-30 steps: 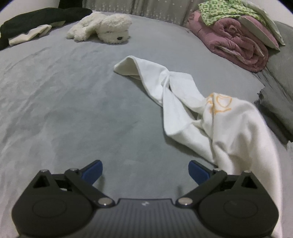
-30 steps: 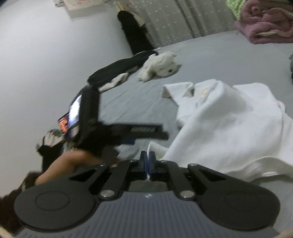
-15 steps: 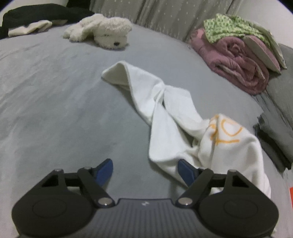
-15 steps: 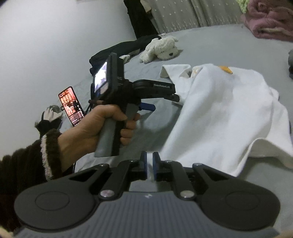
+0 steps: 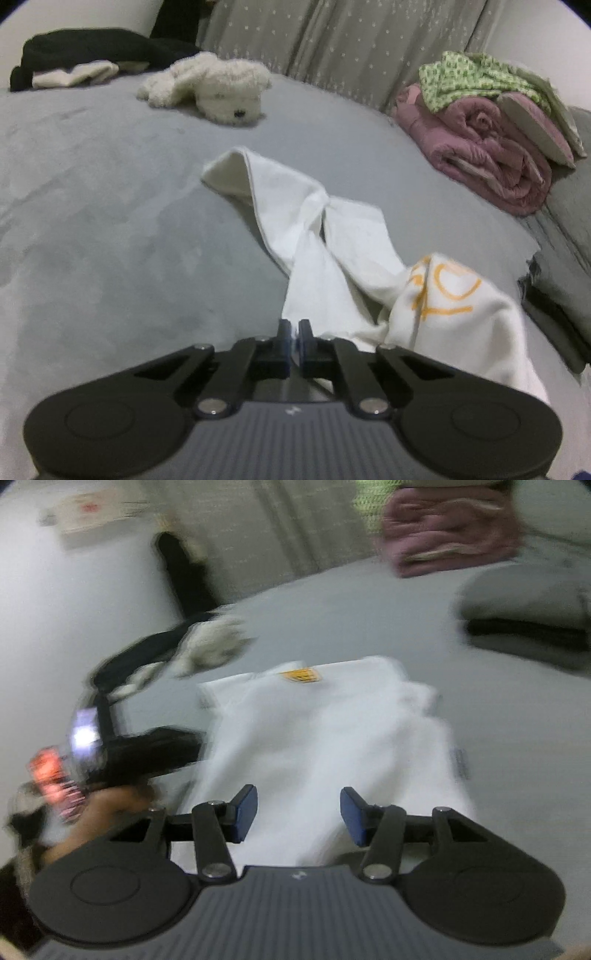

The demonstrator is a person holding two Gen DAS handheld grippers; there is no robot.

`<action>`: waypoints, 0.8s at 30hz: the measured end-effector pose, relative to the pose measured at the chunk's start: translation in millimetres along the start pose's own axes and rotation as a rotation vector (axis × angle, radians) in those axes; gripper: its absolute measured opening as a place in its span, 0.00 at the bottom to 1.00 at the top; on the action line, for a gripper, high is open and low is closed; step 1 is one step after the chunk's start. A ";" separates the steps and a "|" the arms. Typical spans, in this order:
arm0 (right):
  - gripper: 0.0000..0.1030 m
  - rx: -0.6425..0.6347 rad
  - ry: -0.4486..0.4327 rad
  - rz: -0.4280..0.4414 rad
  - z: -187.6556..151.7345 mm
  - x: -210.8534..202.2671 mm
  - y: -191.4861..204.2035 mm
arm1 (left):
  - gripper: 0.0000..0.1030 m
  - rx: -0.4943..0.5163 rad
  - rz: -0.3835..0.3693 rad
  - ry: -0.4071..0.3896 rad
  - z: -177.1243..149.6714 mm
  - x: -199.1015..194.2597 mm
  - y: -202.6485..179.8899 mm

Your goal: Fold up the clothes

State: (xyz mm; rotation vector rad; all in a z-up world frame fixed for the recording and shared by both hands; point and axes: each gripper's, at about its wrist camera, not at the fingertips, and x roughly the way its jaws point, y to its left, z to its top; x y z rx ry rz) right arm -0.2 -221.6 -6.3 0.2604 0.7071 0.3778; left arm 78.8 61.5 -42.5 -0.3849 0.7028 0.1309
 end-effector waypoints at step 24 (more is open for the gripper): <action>0.53 0.005 0.060 -0.199 -4.8 27.7 -17.4 | 0.03 0.118 0.282 -0.455 86.4 -61.7 67.6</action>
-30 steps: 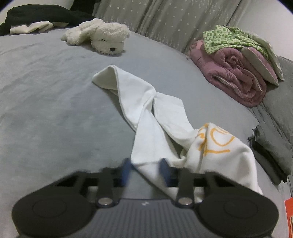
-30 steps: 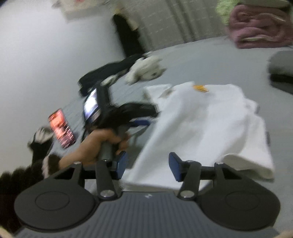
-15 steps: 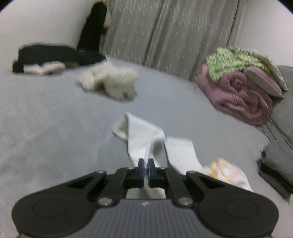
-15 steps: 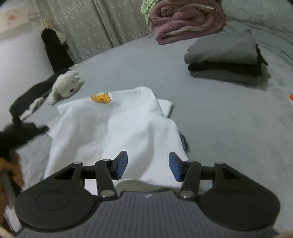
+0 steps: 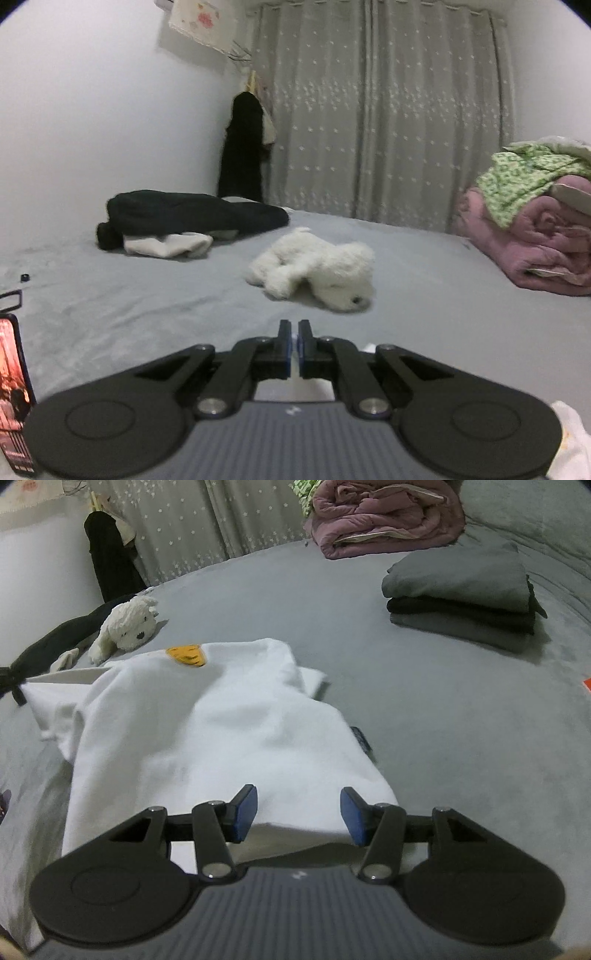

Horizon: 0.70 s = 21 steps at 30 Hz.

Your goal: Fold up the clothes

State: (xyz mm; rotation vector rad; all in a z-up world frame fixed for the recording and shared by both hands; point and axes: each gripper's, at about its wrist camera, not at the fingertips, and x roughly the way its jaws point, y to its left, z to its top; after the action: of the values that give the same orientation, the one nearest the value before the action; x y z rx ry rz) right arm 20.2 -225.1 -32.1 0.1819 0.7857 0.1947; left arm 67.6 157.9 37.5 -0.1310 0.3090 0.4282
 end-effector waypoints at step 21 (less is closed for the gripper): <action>0.53 0.000 0.001 -0.053 1.1 5.4 -5.1 | 0.48 0.087 -0.199 0.363 -52.6 -11.7 8.4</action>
State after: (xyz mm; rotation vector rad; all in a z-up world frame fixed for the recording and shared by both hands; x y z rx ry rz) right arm 25.3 -228.8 -36.2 0.1609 0.7907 0.1452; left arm 40.0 151.0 -9.0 -0.1531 0.6643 0.1906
